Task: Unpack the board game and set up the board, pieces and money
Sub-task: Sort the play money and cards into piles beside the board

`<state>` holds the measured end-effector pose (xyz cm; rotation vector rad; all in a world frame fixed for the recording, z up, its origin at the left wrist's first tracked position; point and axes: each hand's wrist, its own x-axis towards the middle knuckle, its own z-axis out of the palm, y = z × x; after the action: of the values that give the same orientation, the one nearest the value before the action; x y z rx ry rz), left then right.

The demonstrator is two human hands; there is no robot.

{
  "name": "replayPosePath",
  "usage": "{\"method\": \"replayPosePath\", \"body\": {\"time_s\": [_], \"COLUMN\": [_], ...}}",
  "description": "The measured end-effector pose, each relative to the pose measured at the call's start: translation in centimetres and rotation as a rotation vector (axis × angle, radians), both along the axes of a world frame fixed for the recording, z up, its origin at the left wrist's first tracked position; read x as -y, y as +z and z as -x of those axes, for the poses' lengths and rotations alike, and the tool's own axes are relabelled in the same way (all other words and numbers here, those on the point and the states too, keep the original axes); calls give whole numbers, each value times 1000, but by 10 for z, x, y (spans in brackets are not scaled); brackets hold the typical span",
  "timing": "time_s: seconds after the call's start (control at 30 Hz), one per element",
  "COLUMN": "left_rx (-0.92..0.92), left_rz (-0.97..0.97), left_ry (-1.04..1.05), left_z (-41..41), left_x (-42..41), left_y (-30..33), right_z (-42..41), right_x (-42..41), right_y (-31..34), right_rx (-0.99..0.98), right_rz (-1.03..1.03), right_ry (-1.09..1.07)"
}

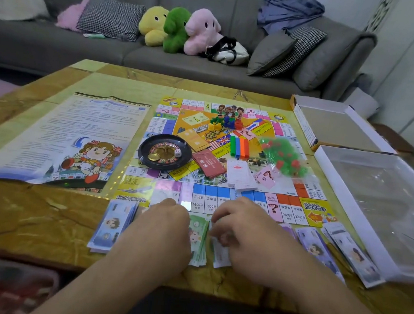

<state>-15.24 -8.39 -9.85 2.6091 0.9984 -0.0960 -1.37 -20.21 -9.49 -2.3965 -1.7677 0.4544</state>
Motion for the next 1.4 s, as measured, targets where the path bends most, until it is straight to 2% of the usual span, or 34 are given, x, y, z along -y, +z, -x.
{"method": "replayPosePath", "body": {"time_s": [0.1, 0.23, 0.63, 0.7, 0.83, 0.93, 1.13, 1.4], "left_rx": [43, -41, -79, 1, 297, 315, 338, 451], "left_rz": [-3, -32, -87, -106, 28, 88, 22, -1], "left_ry": [-31, -85, -92, -101, -190, -300, -377, -309], "left_z": [-1, -5, -14, -17, -17, -22, -32, -54], "left_x": [6, 20, 28, 31, 45, 59, 75, 77], "left_y": [1, 0, -6, -2, 11, 10, 5, 0], "right_z": [-12, -11, -3, 3, 17, 12, 8, -5], "right_x": [7, 11, 19, 23, 36, 53, 78, 100], "right_y": [7, 8, 4, 9, 18, 14, 18, 33], "right_rx": [-64, -65, -49, -86, -140, -125, -139, -113], "right_rz": [-26, 149, 115, 41, -191, -261, -239, -235], "right_ry": [-65, -35, -40, -52, -133, -217, -241, -305]}}
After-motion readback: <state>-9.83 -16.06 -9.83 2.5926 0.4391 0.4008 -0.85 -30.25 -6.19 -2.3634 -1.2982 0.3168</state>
